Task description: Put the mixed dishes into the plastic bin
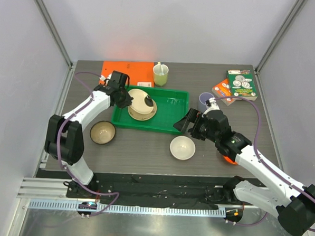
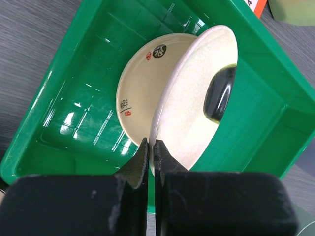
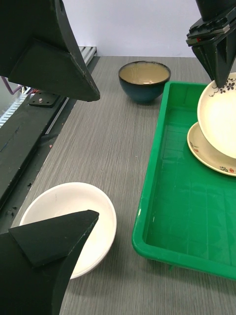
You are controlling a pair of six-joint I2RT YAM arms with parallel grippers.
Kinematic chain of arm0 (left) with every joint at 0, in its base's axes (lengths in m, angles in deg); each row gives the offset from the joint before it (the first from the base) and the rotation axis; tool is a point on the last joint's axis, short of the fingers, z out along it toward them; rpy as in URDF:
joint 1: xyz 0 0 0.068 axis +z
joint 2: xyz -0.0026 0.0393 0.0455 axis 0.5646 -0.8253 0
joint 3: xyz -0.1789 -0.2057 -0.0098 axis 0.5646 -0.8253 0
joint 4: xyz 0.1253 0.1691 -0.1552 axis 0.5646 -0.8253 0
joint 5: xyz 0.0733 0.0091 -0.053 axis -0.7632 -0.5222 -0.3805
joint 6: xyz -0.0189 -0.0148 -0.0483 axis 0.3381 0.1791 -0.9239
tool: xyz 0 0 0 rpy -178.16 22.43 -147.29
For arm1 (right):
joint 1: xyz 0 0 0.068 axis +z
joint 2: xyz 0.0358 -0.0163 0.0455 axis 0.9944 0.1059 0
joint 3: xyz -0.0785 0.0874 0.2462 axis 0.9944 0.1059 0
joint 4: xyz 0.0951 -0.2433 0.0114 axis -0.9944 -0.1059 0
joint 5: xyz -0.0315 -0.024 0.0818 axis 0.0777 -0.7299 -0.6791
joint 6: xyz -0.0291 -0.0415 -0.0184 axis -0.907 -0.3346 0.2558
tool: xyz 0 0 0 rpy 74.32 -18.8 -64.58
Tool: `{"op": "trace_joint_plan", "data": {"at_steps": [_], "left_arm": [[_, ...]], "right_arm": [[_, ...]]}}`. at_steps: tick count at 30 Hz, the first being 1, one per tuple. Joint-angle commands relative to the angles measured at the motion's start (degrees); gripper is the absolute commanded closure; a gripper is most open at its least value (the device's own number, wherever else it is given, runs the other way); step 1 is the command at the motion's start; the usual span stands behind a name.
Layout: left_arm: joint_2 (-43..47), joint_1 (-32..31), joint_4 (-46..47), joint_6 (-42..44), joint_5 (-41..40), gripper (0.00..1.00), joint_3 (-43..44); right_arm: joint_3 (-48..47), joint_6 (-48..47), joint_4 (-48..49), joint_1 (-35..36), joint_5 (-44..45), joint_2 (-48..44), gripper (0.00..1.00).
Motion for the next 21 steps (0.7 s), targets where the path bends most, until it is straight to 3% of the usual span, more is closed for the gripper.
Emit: {"op": "trace_joint_plan", "data": {"at_steps": [1, 21], "left_arm": [[0.6, 0.0, 2.6, -0.9, 2.4, 1.00, 2.6], [-3.7, -1.5, 5.3, -2.2, 4.3, 1.00, 0.4]], "right_arm": [[-0.4, -0.4, 0.5, -0.2, -0.6, -0.5, 0.02], [-0.5, -0.8, 0.5, -0.7, -0.8, -0.2, 0.02]]}}
